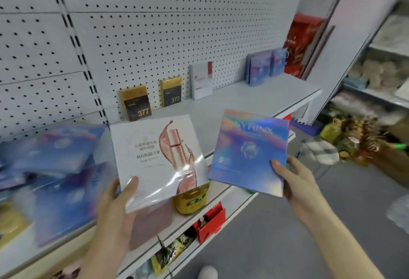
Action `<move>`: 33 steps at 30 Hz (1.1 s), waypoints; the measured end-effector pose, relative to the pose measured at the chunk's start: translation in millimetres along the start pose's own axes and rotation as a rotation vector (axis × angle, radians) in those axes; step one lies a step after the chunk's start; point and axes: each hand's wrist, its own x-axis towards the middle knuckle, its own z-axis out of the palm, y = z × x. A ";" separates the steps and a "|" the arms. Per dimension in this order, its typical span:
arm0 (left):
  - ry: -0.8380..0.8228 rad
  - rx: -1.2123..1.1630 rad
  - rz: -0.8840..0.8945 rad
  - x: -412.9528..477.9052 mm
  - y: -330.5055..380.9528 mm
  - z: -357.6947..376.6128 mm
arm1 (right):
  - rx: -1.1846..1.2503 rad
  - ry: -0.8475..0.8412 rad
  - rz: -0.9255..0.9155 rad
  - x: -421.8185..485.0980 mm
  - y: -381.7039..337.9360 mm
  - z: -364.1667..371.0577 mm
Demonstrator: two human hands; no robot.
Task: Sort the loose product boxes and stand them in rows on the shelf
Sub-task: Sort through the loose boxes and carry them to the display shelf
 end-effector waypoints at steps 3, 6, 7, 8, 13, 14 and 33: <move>-0.023 0.004 0.001 40.4 -16.2 45.4 | 0.033 -0.004 0.057 51.8 2.2 -14.7; -0.045 -0.006 0.018 84.4 -33.5 98.9 | 0.034 -0.014 0.126 111.7 -1.1 -33.0; -0.051 -0.011 0.021 100.4 -38.7 117.7 | 0.027 -0.010 0.145 132.7 -3.8 -39.2; -0.054 -0.011 0.019 115.4 -43.8 137.7 | 0.013 -0.005 0.156 153.0 -7.1 -45.9; -0.074 0.016 0.013 177.5 -71.6 234.3 | -0.073 -0.004 0.137 250.2 -21.4 -84.4; -0.078 0.026 0.014 186.2 -78.5 252.1 | -0.079 -0.002 0.138 266.6 -24.3 -92.9; 0.217 0.038 0.025 340.3 -198.4 498.6 | -0.069 -0.282 0.248 602.0 -52.7 -193.6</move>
